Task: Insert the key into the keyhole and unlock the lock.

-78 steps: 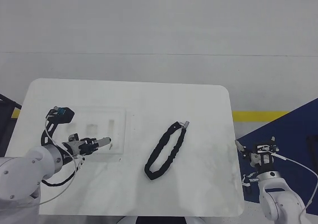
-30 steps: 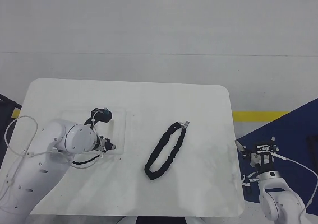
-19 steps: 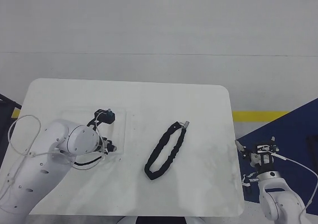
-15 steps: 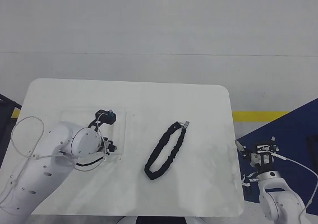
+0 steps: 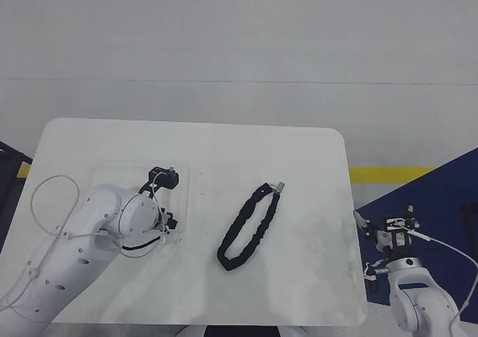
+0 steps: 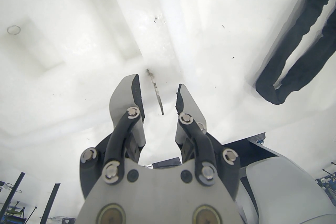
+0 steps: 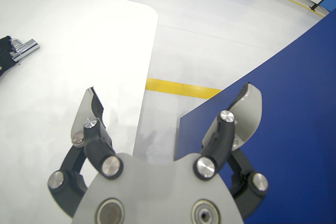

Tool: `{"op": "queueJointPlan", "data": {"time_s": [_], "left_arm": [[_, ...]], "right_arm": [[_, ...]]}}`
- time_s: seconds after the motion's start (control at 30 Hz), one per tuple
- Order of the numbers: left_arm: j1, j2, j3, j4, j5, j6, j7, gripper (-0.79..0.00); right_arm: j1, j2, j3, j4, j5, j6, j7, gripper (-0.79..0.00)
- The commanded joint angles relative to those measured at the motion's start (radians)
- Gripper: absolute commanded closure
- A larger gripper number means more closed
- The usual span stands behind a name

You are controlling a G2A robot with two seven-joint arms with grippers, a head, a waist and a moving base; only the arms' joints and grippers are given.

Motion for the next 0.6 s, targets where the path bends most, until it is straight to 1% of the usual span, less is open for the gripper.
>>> {"op": "queueJointPlan", "data": {"time_s": [0.0,0.03,0.1,0.17,0.33,0.57], "left_arm": [[-0.004,-0.002,0.004,0.007,0.002,0.0,0.0,-0.209],[-0.006,-0.004,0.007,0.011,0.003,0.0,0.0,-0.151],[-0.011,-0.006,0.01,0.02,0.007,-0.002,-0.002,-0.089],[-0.016,-0.008,0.009,0.028,0.007,-0.003,-0.003,0.0],[-0.016,-0.008,-0.012,0.035,0.035,0.001,0.001,0.0],[0.023,0.011,-0.141,0.011,0.054,-0.012,-0.013,0.0]], "right_arm": [[0.0,0.0,0.0,0.0,0.0,0.0,0.0,-0.785],[0.0,0.0,0.0,0.0,0.0,0.0,0.0,-0.785],[0.0,0.0,0.0,0.0,0.0,0.0,0.0,-0.785],[0.0,0.0,0.0,0.0,0.0,0.0,0.0,-0.785],[0.0,0.0,0.0,0.0,0.0,0.0,0.0,-0.785],[0.0,0.0,0.0,0.0,0.0,0.0,0.0,-0.785]]}}
